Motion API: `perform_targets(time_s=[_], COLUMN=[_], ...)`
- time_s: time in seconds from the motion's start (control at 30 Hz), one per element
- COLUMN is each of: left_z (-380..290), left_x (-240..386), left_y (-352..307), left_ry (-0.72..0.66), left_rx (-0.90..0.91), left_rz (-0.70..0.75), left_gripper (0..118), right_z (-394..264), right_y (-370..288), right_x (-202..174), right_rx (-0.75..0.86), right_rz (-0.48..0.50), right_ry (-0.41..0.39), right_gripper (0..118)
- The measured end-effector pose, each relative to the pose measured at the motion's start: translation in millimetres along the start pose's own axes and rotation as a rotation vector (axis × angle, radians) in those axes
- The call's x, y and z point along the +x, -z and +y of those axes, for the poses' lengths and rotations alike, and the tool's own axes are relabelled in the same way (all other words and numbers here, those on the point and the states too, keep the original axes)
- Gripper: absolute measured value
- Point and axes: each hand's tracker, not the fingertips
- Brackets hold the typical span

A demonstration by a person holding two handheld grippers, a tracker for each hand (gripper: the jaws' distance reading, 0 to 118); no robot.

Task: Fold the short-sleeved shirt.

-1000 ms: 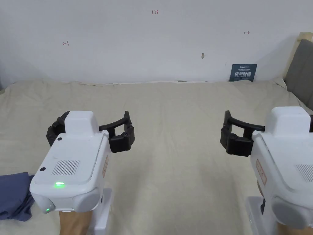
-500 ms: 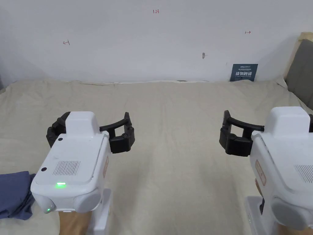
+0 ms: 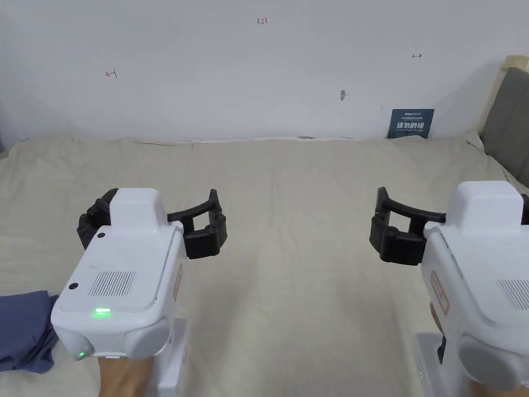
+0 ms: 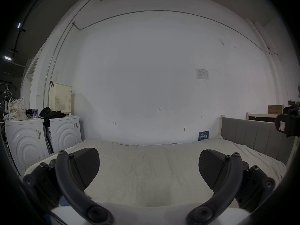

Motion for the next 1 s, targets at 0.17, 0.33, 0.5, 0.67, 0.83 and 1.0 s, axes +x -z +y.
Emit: perform_targets(time_s=[0.17,0.33,0.5,0.67,0.83,1.0], left_z=[-0.1,-0.1,-0.2,-0.5,-0.9,-0.8], left_x=[0.3,-1.2,-1.5,-1.7,-2.8,-3.0], left_y=[-0.9,0.4,-0.2,-0.6,-0.3,0.4], left_ry=[0.003,0.004,0.006,0.007,0.002,0.004], left_rx=[-0.003,-0.001,0.000,-0.004,-0.006,-0.008], left_rz=[-0.001,-0.004,-0.003,-0.007,-0.006,-0.009], left_gripper=[118,118,118,118,118,118], right_z=[0.7,0.2,0.2,-0.6,-0.5,6.3], right_y=[-0.6,-0.3,0.1,0.7,3.1,5.9], right_x=[0.9,2.6,4.3,6.0,8.4,6.2], right_rx=[0.002,0.001,0.000,0.001,-0.022,-0.077], right_rz=[0.000,-0.001,-0.004,-0.006,0.000,-0.009], right_ry=[0.000,-0.002,-0.003,-0.005,0.005,0.055], right_gripper=[118,118,118,118,118,118])
